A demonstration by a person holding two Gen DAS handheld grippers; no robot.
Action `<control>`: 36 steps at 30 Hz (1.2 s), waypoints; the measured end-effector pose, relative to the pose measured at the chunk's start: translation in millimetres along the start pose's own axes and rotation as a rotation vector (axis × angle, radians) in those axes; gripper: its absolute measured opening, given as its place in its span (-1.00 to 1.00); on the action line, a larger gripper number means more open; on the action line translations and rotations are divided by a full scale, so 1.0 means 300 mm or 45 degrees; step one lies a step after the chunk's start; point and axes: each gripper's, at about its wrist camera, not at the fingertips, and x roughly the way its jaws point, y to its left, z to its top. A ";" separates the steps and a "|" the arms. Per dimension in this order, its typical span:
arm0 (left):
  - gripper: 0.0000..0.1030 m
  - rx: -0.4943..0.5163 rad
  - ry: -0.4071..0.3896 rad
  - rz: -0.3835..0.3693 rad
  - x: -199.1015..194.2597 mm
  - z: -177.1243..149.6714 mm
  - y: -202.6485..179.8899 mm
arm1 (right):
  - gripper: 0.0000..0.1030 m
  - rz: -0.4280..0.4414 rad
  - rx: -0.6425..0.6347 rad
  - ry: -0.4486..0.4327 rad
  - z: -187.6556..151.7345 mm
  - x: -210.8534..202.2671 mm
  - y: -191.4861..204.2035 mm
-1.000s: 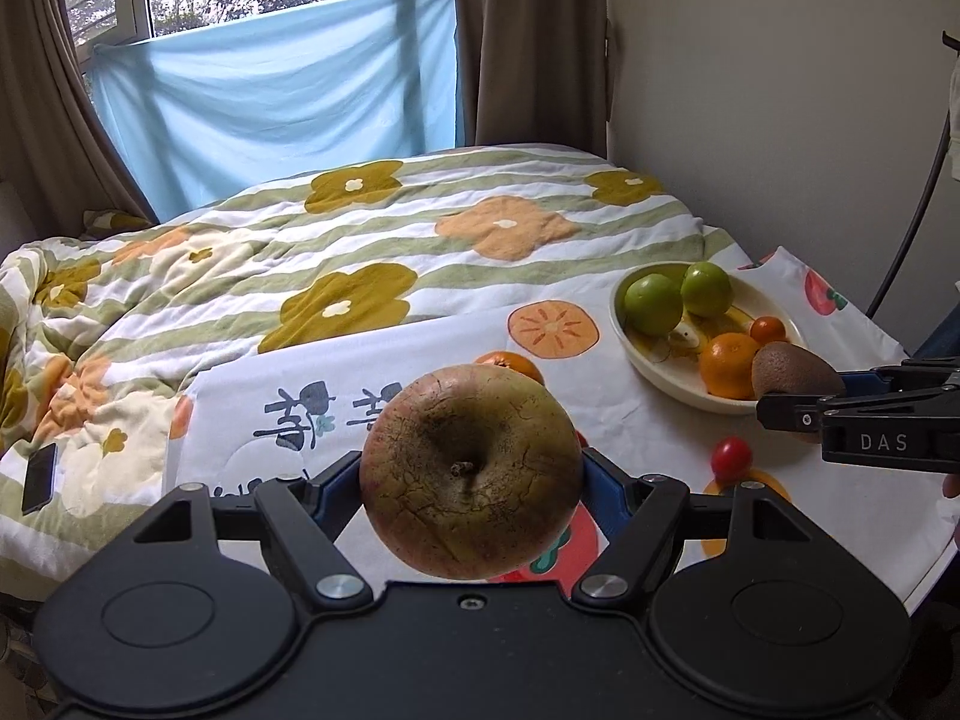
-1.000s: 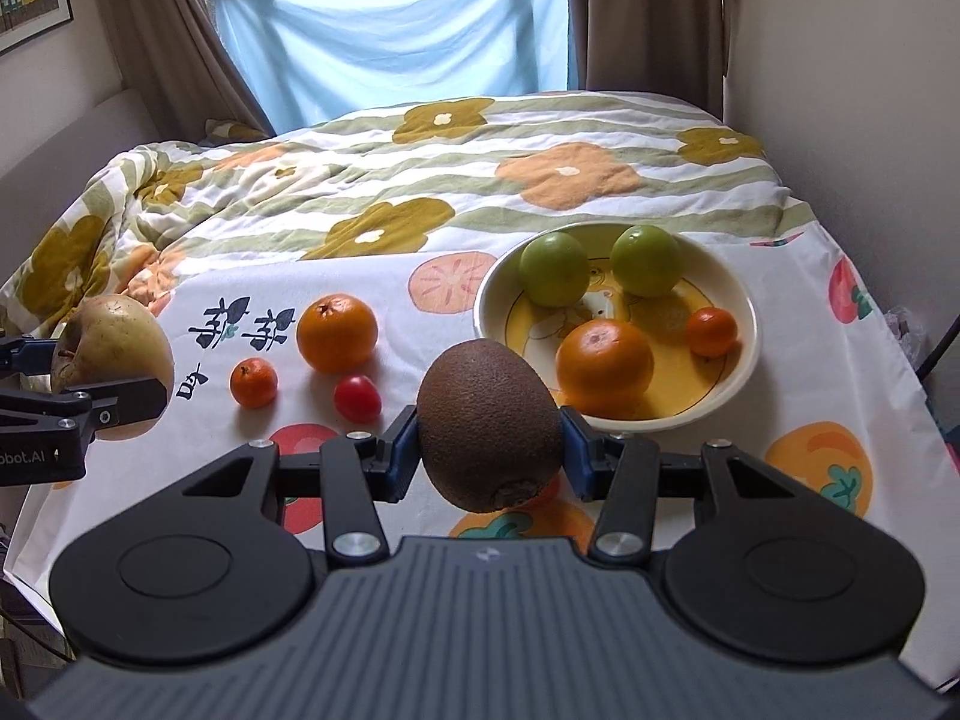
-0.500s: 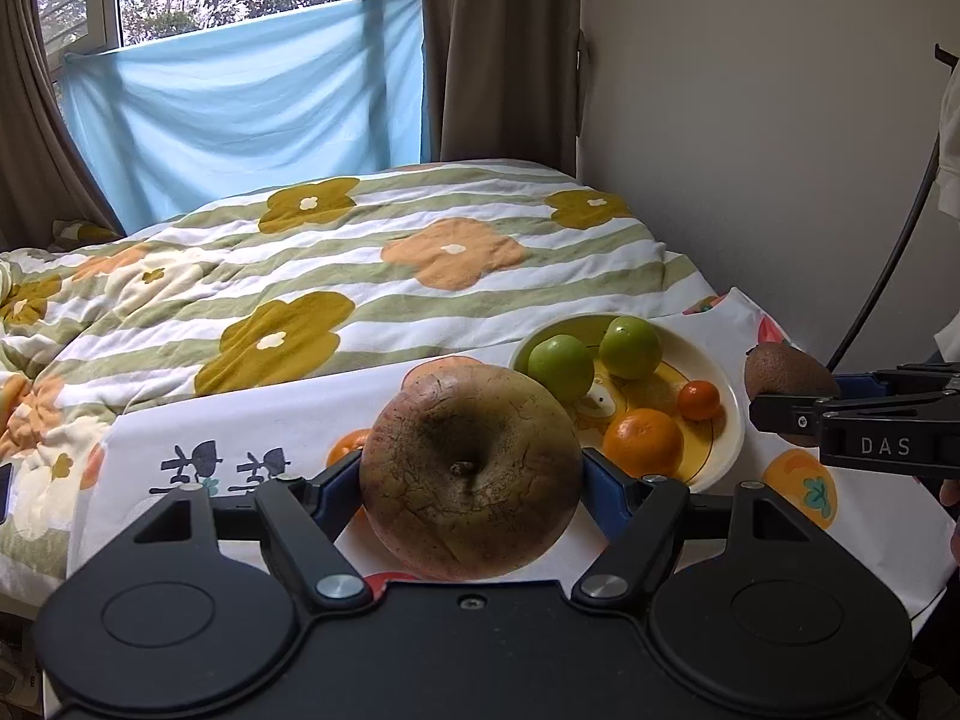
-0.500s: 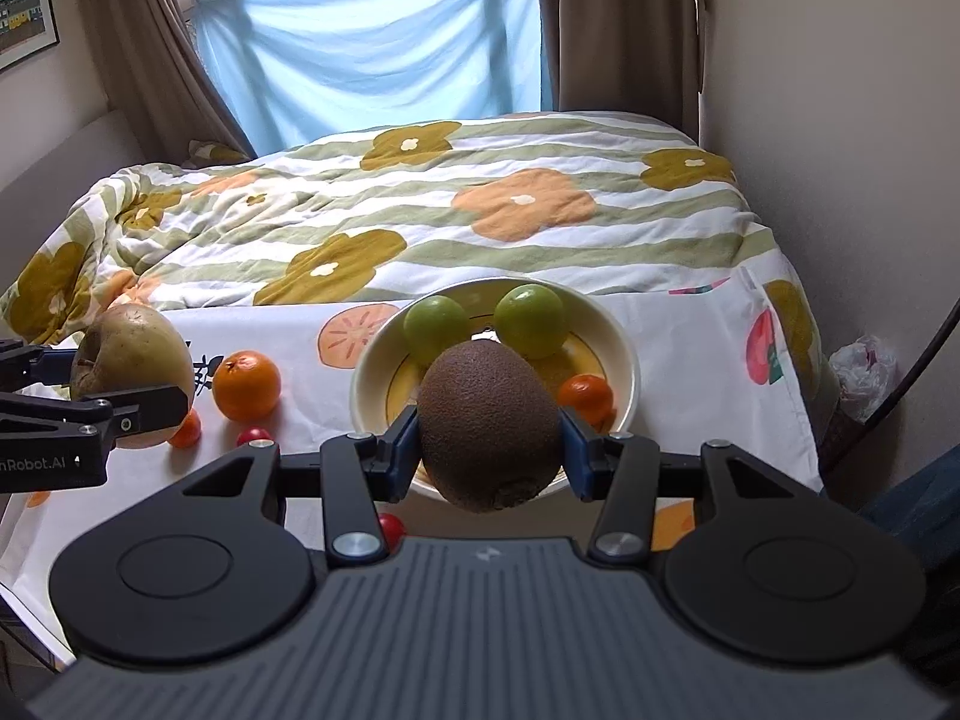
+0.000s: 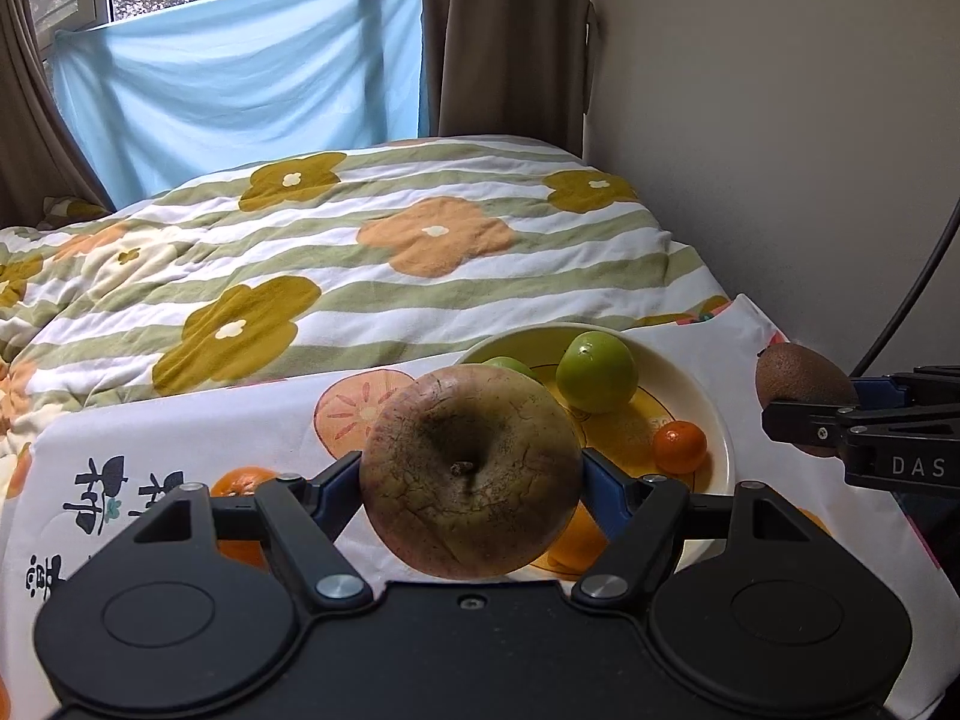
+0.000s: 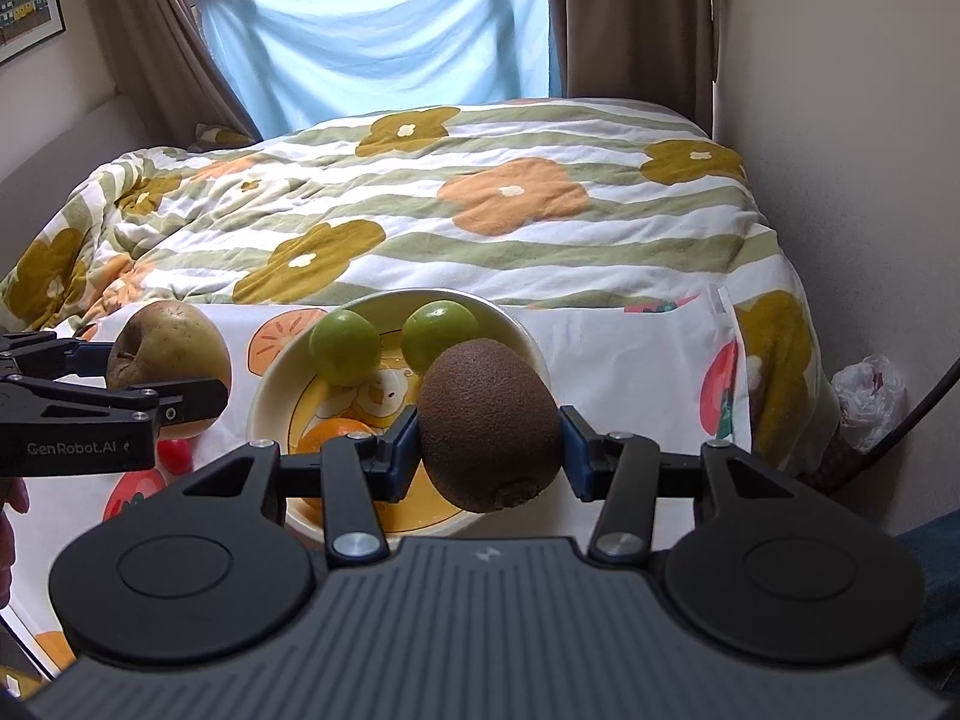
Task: Organize fruits
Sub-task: 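Carry the apple and kiwi over the cream bowl and lower them in, then open both tools to release the apple and kiwi into the bowl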
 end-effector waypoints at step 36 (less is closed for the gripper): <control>0.93 -0.101 0.065 0.079 0.101 -0.012 -0.037 | 0.22 0.161 -0.116 0.077 0.041 0.165 -0.037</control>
